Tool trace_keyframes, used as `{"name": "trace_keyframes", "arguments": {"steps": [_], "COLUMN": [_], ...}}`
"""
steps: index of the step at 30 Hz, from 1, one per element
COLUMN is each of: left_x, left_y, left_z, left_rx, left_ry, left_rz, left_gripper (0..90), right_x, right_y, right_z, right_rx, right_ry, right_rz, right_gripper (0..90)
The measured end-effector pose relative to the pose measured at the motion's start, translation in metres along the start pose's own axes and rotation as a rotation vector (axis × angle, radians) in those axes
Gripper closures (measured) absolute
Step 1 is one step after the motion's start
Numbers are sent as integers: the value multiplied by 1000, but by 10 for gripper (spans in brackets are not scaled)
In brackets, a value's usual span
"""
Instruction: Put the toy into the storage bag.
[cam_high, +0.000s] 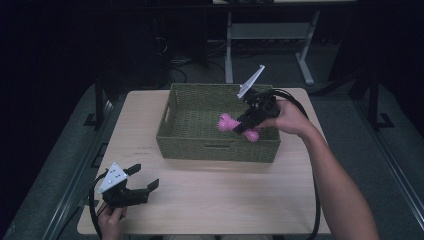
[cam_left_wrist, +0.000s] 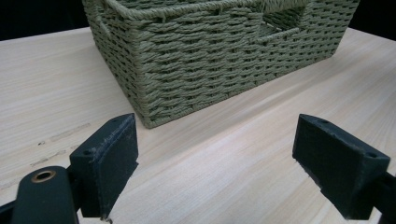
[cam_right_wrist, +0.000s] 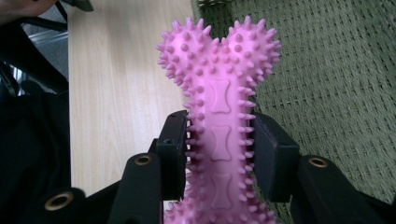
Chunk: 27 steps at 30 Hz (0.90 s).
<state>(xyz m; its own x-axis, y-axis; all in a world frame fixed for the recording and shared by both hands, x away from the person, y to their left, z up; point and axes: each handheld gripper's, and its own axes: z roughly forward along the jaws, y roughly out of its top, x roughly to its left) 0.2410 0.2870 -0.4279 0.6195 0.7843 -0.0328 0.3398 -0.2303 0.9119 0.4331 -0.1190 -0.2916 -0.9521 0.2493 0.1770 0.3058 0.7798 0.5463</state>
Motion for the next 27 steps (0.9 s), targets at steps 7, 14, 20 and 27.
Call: {"name": "trace_keyframes", "arguments": {"steps": [7,14,20,27], "left_x": [1,1,1,2], "left_y": [0,0,0,1], "left_z": [0,1,1,1], "left_rx": [2,3,2,3], "left_ry": [-2,-3,-2,1], "left_rz": [-2,4,-2,-3], "left_gripper": [138,138,138,138], "right_x": [-16,-26,-32,-38], "right_y": [-3,-5,-4,3], "right_z": [7,16,22,28], "right_rx": [6,33,46,73], "right_ry": [2,6,8,4], "right_rz": [30,45,58,59], "right_gripper": [584,584,584,584]}}
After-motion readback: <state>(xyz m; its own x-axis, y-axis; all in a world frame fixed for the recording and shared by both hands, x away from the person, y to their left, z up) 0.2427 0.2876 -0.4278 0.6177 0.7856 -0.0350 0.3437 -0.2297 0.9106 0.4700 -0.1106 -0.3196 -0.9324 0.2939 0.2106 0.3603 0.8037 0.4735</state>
